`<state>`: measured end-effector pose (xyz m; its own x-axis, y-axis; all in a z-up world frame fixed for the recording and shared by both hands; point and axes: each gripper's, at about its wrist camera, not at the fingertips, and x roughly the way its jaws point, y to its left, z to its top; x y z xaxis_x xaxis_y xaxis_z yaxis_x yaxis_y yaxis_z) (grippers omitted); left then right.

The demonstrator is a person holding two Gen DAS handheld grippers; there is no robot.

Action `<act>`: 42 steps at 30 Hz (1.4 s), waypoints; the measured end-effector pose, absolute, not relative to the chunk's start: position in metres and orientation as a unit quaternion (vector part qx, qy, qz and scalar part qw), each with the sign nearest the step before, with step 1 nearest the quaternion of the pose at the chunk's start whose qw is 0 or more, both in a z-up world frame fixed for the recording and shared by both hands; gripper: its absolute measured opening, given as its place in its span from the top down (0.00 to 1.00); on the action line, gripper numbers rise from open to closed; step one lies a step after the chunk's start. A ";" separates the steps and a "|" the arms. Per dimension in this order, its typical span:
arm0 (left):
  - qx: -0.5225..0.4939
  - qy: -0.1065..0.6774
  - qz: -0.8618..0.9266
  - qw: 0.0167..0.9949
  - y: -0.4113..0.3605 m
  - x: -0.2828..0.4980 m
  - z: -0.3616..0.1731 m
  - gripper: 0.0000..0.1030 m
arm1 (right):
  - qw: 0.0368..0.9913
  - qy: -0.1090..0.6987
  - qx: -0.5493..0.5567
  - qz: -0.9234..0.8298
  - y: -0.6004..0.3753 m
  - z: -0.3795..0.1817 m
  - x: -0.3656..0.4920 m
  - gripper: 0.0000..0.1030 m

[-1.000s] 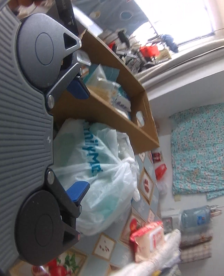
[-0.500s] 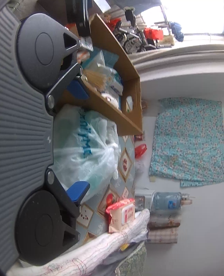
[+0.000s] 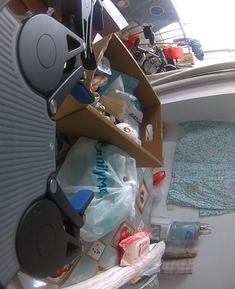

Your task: Organize soft objects

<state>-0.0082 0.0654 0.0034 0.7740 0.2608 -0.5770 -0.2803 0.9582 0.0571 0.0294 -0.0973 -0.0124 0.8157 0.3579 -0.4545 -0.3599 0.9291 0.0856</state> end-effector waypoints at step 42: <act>-0.029 0.322 0.167 0.931 0.081 -0.002 -0.010 0.01 | 0.941 0.282 -0.010 0.187 -0.082 -0.024 0.057 0.01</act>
